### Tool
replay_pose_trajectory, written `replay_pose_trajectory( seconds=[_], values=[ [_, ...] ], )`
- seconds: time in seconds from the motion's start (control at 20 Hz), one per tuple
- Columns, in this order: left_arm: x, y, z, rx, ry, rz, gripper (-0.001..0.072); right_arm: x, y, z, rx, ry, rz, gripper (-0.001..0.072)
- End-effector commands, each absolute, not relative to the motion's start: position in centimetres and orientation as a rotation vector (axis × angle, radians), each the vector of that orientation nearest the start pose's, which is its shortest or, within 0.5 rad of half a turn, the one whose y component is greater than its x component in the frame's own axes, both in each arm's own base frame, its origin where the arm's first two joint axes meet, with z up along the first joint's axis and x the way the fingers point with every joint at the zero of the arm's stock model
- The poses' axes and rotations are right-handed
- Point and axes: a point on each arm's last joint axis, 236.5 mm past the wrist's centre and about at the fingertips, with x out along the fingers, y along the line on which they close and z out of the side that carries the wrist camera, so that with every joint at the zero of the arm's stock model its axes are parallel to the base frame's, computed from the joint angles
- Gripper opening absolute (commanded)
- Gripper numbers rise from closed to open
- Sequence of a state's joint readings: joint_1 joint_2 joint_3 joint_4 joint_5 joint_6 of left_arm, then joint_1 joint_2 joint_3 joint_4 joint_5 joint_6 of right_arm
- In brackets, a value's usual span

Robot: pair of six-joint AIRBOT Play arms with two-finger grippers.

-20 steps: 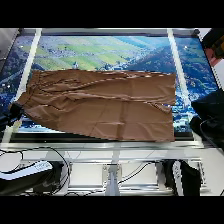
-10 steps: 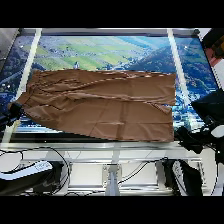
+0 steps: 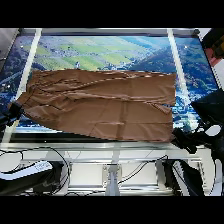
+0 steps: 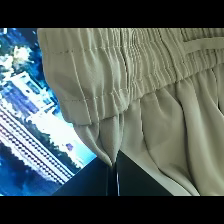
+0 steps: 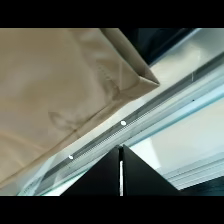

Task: Fold the clothes and pants, and hang the long-sleeved shirts on hangers.

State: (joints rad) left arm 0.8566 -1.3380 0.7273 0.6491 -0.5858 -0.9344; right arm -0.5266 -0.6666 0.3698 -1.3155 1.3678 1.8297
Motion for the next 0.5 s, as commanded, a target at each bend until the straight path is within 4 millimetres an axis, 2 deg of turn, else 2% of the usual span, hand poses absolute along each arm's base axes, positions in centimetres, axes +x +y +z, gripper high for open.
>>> replay_pose_trajectory(
  seconds=[0.0, 0.05, 0.1, 0.2, 0.25, 0.45],
  values=[
    [33.8, 23.1, -7.7, -0.792, 0.759, 0.447, 0.0044, 15.1, -1.4, -7.3, 0.945, 1.379, -0.509, 0.0012],
    [33.8, 23.1, -7.7, -0.792, 0.759, 0.447, 0.0044, 15.6, -1.7, -7.1, 0.965, 1.34, -0.533, 0.0012],
    [33.8, 23.1, -7.7, -0.792, 0.759, 0.447, 0.0044, 15.7, -1.9, -7.0, 0.979, 1.324, -0.551, 0.0052],
    [33.8, 23.1, -7.7, -0.792, 0.759, 0.448, 0.0044, 15.7, -1.8, -7.1, 0.994, 1.326, -0.562, 0.0296],
    [33.8, 23.1, -7.7, -0.791, 0.759, 0.448, 0.0044, 15.5, -1.7, -7.3, 1.016, 1.33, -0.577, 0.032],
    [33.8, 23.1, -7.7, -0.792, 0.759, 0.447, 0.0044, 14.0, -0.7, -9.7, 1.094, 1.361, -0.641, 0.0316]
  ],
)
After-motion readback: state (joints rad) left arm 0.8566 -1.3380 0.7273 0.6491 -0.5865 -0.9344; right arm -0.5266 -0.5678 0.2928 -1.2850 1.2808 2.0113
